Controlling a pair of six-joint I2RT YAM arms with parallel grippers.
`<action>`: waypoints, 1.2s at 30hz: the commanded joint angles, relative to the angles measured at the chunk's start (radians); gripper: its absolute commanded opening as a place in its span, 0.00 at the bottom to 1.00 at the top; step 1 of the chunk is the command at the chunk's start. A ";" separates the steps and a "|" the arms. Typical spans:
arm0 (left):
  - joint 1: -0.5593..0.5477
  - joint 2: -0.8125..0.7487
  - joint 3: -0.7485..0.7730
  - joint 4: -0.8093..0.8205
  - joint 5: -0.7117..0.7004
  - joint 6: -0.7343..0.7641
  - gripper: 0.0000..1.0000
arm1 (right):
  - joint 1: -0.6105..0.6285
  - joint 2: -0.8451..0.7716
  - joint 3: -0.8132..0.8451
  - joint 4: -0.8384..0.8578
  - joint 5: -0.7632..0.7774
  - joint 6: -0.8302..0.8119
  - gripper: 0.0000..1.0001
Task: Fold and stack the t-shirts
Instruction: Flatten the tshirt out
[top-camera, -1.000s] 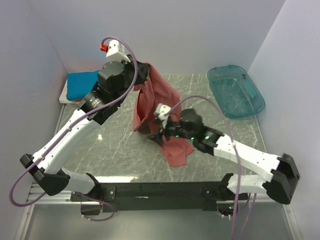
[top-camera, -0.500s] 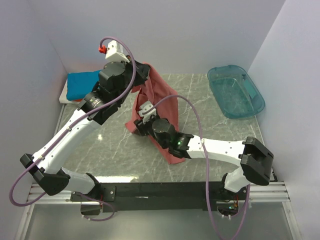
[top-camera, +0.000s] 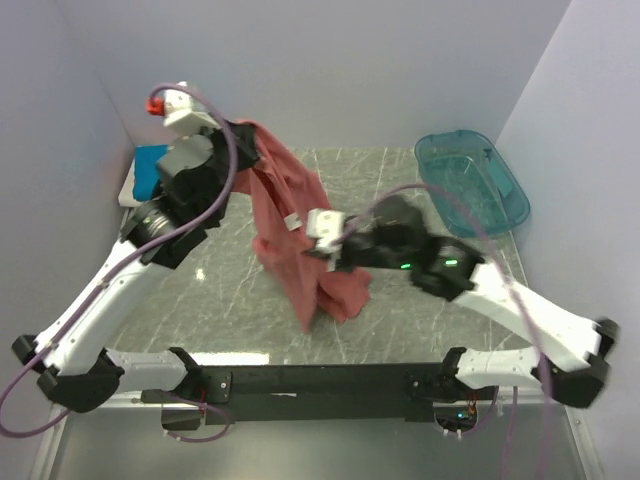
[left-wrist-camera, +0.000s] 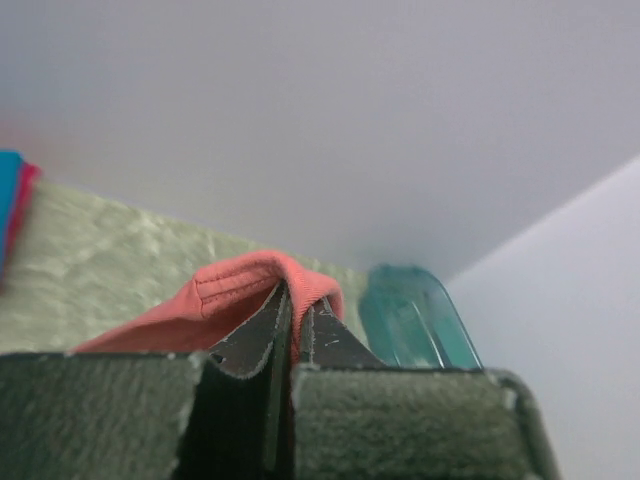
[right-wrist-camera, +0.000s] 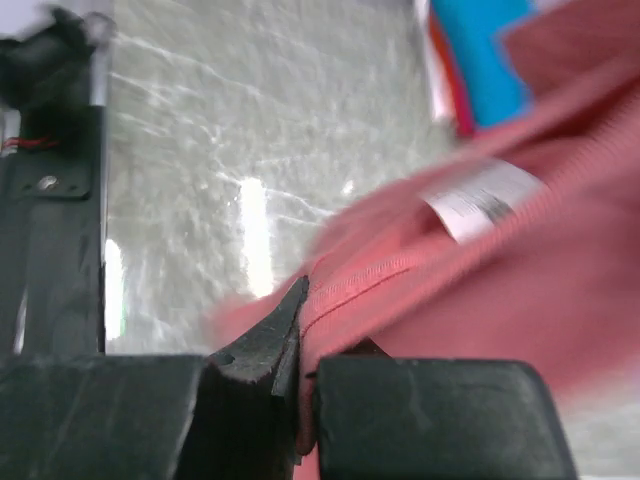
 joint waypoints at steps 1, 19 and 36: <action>-0.001 -0.119 0.041 0.129 -0.171 0.123 0.00 | -0.071 -0.130 0.172 -0.325 -0.256 -0.220 0.00; -0.003 -0.165 0.298 0.327 0.588 0.122 0.01 | -0.255 -0.165 0.903 -0.463 -0.008 -0.108 0.00; -0.191 -0.182 -0.070 0.163 0.806 -0.223 0.01 | -0.366 -0.213 0.605 -0.213 0.572 -0.291 0.00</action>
